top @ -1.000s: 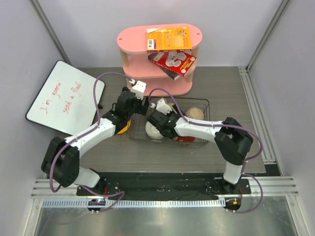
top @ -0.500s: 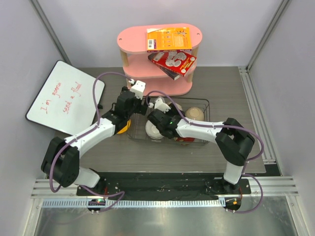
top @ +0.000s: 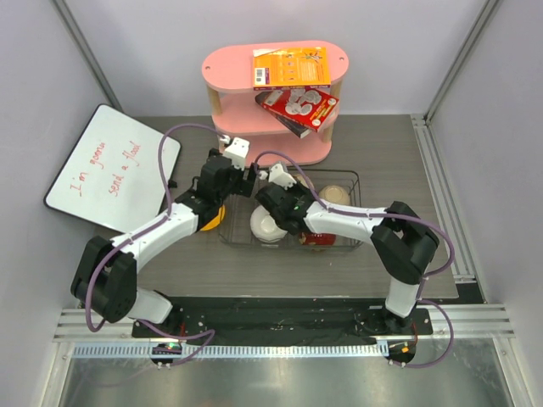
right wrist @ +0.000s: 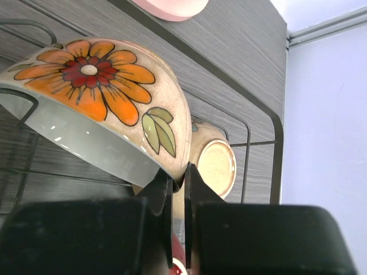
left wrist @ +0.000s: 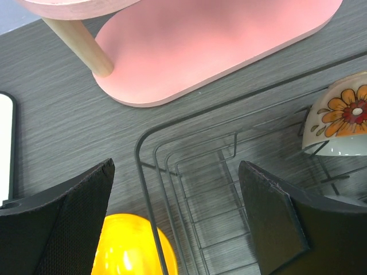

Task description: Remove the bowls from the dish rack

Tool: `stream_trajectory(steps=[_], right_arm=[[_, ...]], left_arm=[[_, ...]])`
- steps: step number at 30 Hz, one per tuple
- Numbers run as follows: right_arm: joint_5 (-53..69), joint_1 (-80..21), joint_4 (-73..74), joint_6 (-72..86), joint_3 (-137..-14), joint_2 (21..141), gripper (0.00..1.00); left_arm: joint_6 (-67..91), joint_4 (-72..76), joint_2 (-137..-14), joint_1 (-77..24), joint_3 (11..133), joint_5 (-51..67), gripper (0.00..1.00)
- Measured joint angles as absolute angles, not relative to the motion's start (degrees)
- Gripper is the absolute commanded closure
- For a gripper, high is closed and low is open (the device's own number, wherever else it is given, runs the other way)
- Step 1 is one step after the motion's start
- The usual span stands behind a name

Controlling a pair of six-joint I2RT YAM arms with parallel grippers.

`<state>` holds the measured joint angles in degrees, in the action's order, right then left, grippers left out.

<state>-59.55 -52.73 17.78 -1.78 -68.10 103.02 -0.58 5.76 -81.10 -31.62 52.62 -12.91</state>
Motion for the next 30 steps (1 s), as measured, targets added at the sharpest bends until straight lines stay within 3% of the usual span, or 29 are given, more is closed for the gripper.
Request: stream_trajectory(steps=[10, 20, 23, 30], right_arm=[[-58.59, -53.78, 25.67, 2.72, -70.0, 101.71, 0.99], [-59.42, -57.58, 33.5, 3.38, -71.4, 88.88, 0.99], [-58.74, -58.06, 35.75, 3.73, -74.43, 87.68, 0.99], [-48.88, -61.34, 45.21, 9.91, -89.54, 88.03, 0.99]], left_arm=[[-0.21, 5.67, -81.03, -31.77, 52.69, -11.73, 0.11], [-0.23, 5.39, -80.29, -32.73, 53.1, -9.87, 0.11], [-0.12, 5.45, -80.29, -32.73, 53.17, -10.5, 0.05], [5.19, 1.69, -79.94, -31.51, 57.14, -17.74, 0.05]])
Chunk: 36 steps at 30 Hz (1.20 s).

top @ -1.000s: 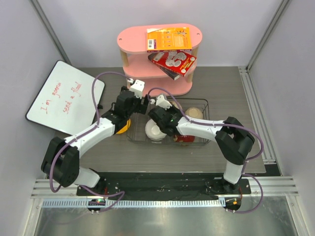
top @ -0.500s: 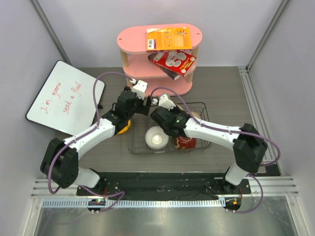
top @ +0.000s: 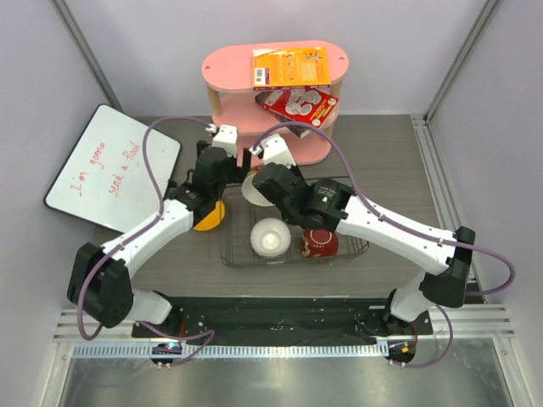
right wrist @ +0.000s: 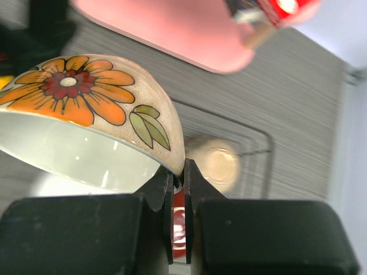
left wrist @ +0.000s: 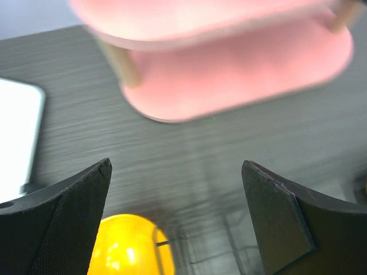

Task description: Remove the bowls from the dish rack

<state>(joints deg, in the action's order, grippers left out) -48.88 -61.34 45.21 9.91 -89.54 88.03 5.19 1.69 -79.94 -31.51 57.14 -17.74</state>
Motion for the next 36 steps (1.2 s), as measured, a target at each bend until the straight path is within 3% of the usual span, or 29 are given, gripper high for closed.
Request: stream_trajectory(steps=[9, 13, 22, 28, 36], right_arm=[[-39.62, -68.95, 45.74, 15.64, -108.64, 105.58, 0.99], [-34.79, -66.85, 48.05, 14.74, -116.14, 114.52, 0.99], [-24.64, -65.19, 46.35, 13.52, -134.82, 129.97, 0.99], [-23.09, -60.25, 45.8, 15.44, -136.33, 137.45, 0.99], [-19.9, -55.42, 44.91, 17.76, -134.93, 138.28, 0.99]], left_arm=[[9.76, 1.83, -69.67, -27.35, 56.14, -34.02, 0.06], [22.02, -10.5, -64.07, -22.46, 57.52, -39.53, 0.15], [27.07, -24.34, -41.3, -22.96, 55.05, -44.27, 0.17], [30.79, -27.51, -32.03, -23.09, 52.6, -43.48, 0.19], [31.38, -31.73, -33.19, -23.14, 49.91, -43.27, 0.21]])
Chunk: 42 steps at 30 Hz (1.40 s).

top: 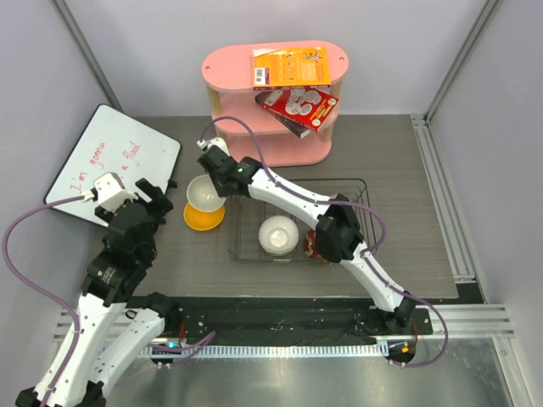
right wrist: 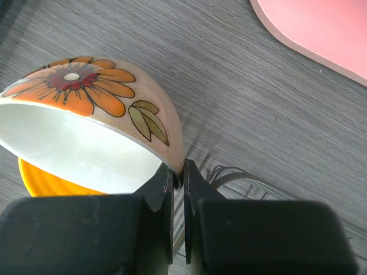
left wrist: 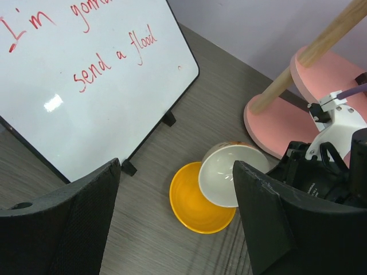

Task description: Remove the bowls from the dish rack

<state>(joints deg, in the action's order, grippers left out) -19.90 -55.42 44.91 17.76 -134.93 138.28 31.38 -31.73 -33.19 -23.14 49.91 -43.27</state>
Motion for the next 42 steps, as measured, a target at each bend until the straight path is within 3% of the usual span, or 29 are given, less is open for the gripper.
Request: stream_trajectory(steps=[18, 22, 25, 42], right_arm=[[-10.31, -55.18, 49.1, 28.16, -134.47, 138.28, 0.99], [-9.45, -55.4, 49.95, 29.69, -134.41, 138.28, 0.73], [-8.88, -55.4, 49.78, 30.48, -134.41, 138.26, 0.64], [-9.06, -55.83, 50.59, 32.29, -131.98, 132.57, 0.55]], left_arm=[[32.97, -32.91, -33.36, -23.14, 48.66, -40.51, 0.25], [33.26, -32.93, -33.78, -23.14, 47.86, -39.66, 0.25], [33.78, -32.91, -34.52, -23.14, 47.75, -39.18, 0.25], [34.0, -30.87, -34.83, -23.18, 44.6, -35.81, 0.24]])
